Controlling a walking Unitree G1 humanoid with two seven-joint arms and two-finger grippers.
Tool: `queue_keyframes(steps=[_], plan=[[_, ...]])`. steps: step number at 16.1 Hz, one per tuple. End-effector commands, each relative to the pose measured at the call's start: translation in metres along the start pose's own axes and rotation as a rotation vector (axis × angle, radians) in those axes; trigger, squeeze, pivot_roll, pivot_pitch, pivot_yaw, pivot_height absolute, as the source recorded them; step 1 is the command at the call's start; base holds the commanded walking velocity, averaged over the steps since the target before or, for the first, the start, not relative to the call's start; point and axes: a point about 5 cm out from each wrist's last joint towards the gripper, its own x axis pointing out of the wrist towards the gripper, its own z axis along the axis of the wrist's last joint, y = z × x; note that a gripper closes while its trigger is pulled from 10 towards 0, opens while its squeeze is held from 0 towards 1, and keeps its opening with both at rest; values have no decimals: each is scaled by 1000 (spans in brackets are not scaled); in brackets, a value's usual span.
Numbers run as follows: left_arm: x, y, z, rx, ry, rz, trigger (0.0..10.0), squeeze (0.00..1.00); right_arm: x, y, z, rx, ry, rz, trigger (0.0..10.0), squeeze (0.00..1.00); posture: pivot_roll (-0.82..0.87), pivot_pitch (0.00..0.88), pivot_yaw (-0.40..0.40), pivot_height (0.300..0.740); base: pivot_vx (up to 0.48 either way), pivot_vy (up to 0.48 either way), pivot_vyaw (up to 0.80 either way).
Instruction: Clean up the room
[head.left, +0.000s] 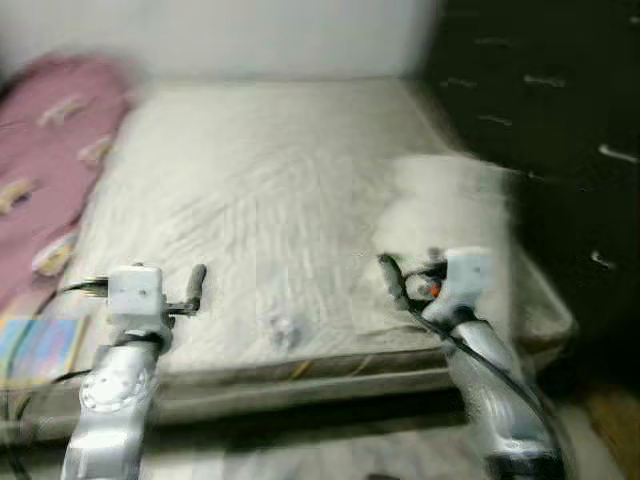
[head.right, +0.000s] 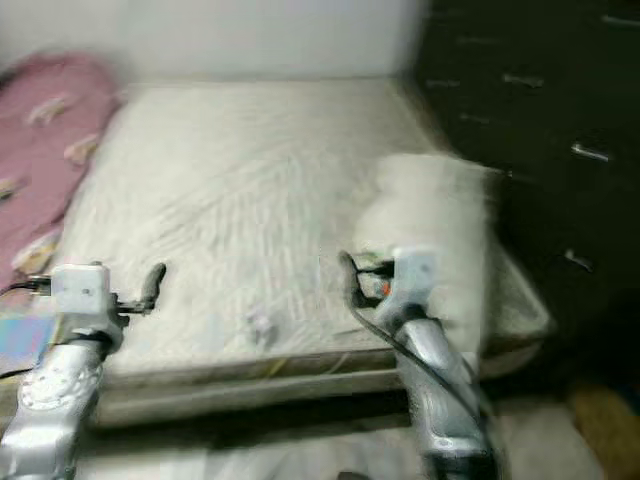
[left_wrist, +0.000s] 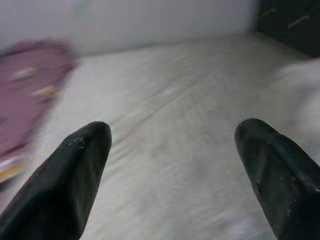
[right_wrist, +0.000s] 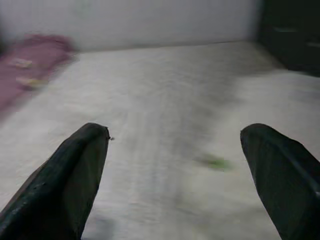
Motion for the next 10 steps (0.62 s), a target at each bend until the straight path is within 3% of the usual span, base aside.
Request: queue_keyframes(steps=[1,3,8,10], plan=[[-6,10,0,23,1,18,10000,0,8,11,10,4,-40,30,10000,0,16,0,-45,740,390,0,0],[-5,10,0,22,5,22,10000,0,10,12,10,0,-44,32,10000,0,17,0,-43,740,368,0,0],[1,10,-1,15,34,79,10000,0,15,15,14,2,-62,39,10000,0,20,0,-40,740,0,0,0],[0,9,-2,5,36,65,10000,0,13,16,12,3,-58,38,10000,0,19,0,-39,740,0,418,0]])
